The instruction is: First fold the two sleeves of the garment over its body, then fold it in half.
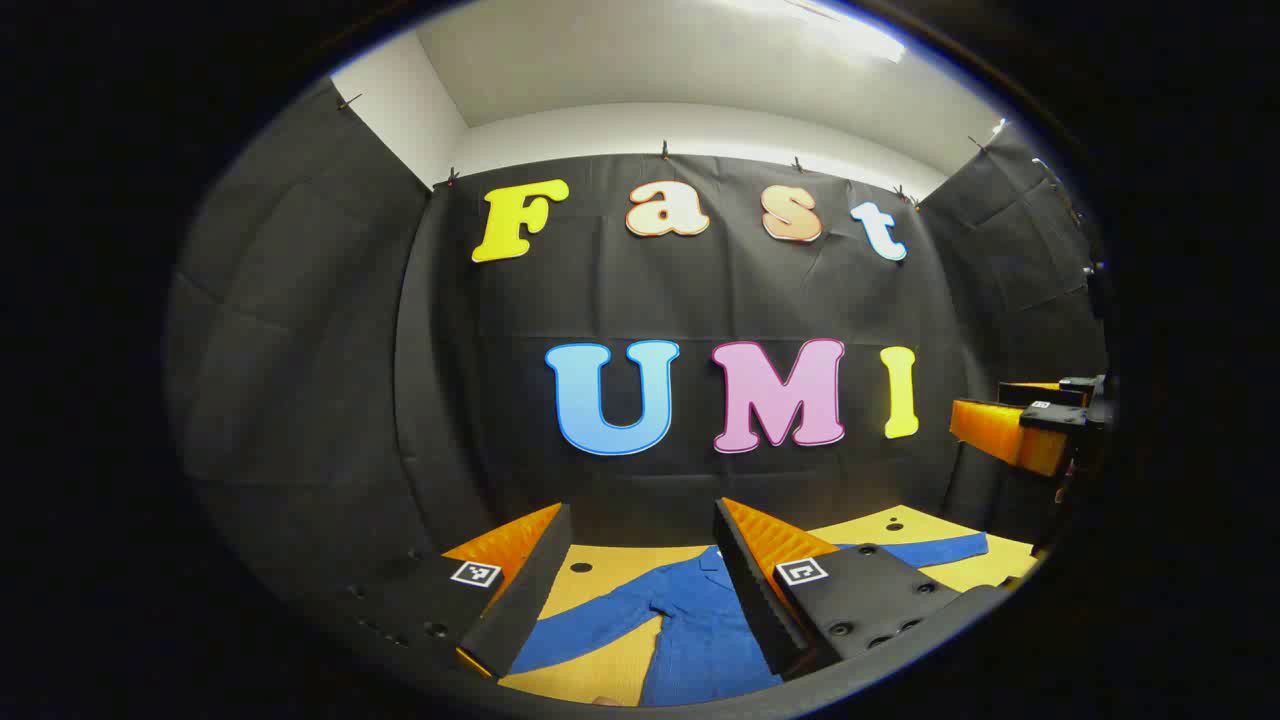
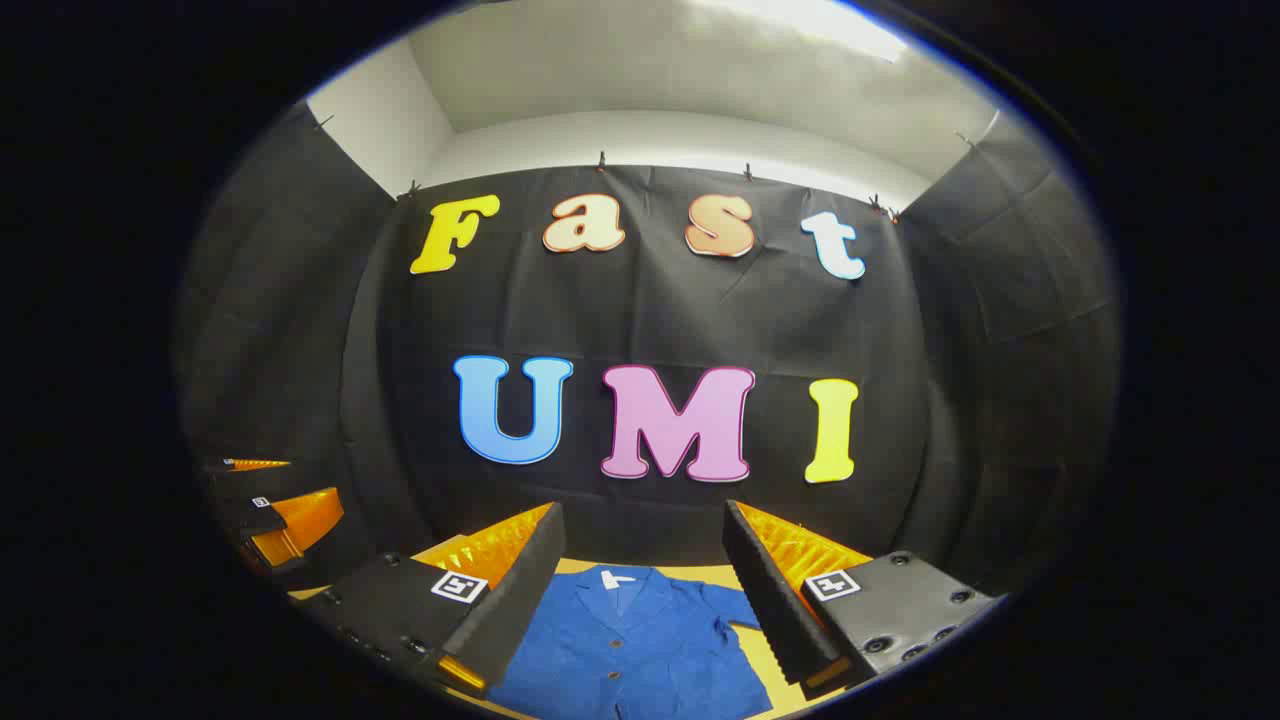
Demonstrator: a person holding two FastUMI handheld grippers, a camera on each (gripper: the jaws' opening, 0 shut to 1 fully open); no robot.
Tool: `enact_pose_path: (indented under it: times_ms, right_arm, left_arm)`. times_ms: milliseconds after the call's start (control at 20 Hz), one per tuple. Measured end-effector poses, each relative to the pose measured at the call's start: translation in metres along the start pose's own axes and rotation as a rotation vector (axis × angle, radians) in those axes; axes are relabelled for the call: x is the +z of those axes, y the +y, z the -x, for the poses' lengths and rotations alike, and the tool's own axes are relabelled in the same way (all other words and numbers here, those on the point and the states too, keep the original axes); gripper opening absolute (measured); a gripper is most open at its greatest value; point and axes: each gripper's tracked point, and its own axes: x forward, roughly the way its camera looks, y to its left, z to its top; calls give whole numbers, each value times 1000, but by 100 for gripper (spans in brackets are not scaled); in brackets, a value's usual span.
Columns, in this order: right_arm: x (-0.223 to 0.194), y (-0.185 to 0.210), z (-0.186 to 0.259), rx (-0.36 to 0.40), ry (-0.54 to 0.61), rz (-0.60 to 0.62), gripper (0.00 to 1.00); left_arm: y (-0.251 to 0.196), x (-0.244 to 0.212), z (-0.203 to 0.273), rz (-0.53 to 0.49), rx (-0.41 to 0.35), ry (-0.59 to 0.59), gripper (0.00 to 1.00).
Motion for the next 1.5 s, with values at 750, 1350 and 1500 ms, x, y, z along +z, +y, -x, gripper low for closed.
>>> enact_pose_path:
  times_ms: [750, 1350, 1500]
  right_arm:
    - [-40, -37, -13, 4, 82, 8, 99]
    - [-47, -43, -24, -12, 94, 6, 96]
    - [-47, -45, -28, -18, 96, 3, 95]
  left_arm:
    - [-41, -17, -38, 24, -28, 25, 82]
    - [-45, -26, -48, 15, -30, 47, 82]
    - [-48, -26, -48, 22, -32, 48, 82]
